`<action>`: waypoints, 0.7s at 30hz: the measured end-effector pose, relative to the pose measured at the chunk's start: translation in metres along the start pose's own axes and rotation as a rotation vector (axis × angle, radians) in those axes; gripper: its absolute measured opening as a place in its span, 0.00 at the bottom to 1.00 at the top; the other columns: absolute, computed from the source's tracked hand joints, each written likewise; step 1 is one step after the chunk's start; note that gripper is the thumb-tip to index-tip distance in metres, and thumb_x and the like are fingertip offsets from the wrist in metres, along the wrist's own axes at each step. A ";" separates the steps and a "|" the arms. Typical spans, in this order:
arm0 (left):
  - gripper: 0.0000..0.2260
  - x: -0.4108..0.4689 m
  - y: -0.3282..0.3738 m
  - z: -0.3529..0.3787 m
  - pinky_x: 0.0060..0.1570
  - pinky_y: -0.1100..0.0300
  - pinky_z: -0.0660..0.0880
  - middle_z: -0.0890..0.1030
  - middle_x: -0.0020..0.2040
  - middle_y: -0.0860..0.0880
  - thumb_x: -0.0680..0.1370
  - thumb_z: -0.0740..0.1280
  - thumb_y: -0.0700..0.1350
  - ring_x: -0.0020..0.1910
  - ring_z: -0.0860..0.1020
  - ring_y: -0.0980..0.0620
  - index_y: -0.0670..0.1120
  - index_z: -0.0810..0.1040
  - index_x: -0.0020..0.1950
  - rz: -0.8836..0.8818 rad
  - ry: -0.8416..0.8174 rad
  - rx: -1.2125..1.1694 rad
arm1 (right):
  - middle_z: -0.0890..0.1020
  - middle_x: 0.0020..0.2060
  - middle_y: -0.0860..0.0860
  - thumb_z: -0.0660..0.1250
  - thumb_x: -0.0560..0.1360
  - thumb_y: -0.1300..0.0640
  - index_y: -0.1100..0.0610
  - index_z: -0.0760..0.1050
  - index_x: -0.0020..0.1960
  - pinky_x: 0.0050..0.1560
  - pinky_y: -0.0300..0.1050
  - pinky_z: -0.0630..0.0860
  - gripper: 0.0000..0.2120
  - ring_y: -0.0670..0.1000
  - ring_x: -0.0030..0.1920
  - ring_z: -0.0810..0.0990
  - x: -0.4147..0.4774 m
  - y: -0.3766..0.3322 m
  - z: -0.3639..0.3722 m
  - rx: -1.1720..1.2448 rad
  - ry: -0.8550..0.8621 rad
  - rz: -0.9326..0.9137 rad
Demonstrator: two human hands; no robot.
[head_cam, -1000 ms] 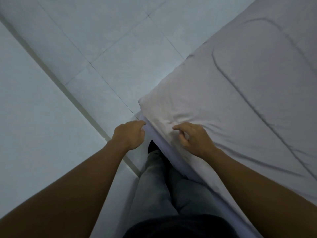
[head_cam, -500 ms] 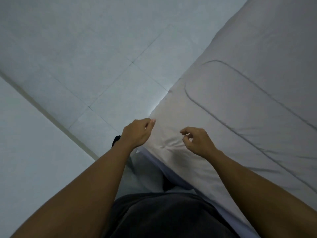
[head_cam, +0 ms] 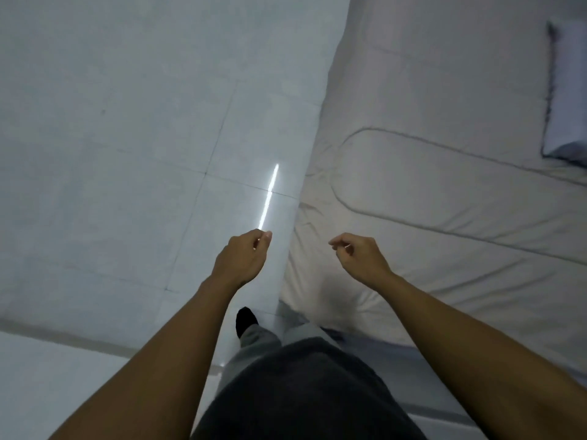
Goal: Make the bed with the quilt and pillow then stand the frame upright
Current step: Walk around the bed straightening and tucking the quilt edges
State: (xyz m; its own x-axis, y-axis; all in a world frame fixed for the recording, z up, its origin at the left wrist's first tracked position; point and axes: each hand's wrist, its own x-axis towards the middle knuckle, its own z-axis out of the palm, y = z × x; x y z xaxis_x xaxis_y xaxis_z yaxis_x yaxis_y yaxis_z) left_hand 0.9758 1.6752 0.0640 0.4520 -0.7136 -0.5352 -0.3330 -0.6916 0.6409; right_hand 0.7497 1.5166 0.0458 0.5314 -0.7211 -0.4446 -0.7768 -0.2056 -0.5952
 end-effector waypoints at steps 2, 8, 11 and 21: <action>0.20 0.026 0.000 -0.014 0.55 0.49 0.77 0.83 0.49 0.52 0.81 0.54 0.61 0.51 0.80 0.49 0.51 0.80 0.56 0.010 -0.036 -0.004 | 0.85 0.49 0.46 0.63 0.78 0.63 0.53 0.83 0.55 0.53 0.38 0.79 0.13 0.46 0.48 0.83 0.011 -0.011 0.009 0.026 0.025 0.037; 0.19 0.109 0.027 -0.047 0.58 0.48 0.77 0.82 0.56 0.50 0.81 0.55 0.61 0.55 0.79 0.49 0.53 0.78 0.62 0.102 -0.196 0.106 | 0.84 0.47 0.45 0.64 0.77 0.64 0.54 0.84 0.54 0.45 0.24 0.73 0.12 0.44 0.45 0.82 0.061 -0.038 0.016 0.139 0.154 0.113; 0.18 0.145 0.051 -0.076 0.58 0.48 0.77 0.81 0.57 0.50 0.81 0.56 0.59 0.55 0.79 0.50 0.53 0.78 0.62 0.147 -0.247 0.144 | 0.85 0.47 0.47 0.64 0.77 0.64 0.54 0.84 0.54 0.45 0.30 0.75 0.12 0.42 0.42 0.81 0.096 -0.053 0.011 0.195 0.201 0.156; 0.16 0.333 0.149 -0.199 0.54 0.56 0.73 0.80 0.59 0.49 0.82 0.59 0.55 0.57 0.77 0.51 0.53 0.77 0.66 0.172 -0.300 0.256 | 0.85 0.48 0.48 0.63 0.78 0.64 0.54 0.84 0.54 0.42 0.22 0.71 0.13 0.42 0.42 0.80 0.283 -0.140 -0.048 0.332 0.302 0.231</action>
State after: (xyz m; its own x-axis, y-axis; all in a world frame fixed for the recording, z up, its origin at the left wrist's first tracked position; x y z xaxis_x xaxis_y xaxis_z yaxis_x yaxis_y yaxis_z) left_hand 1.2412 1.3570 0.0904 0.1237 -0.7956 -0.5931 -0.5944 -0.5380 0.5977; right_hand 0.9923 1.3093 0.0356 0.1989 -0.8922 -0.4055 -0.6873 0.1680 -0.7067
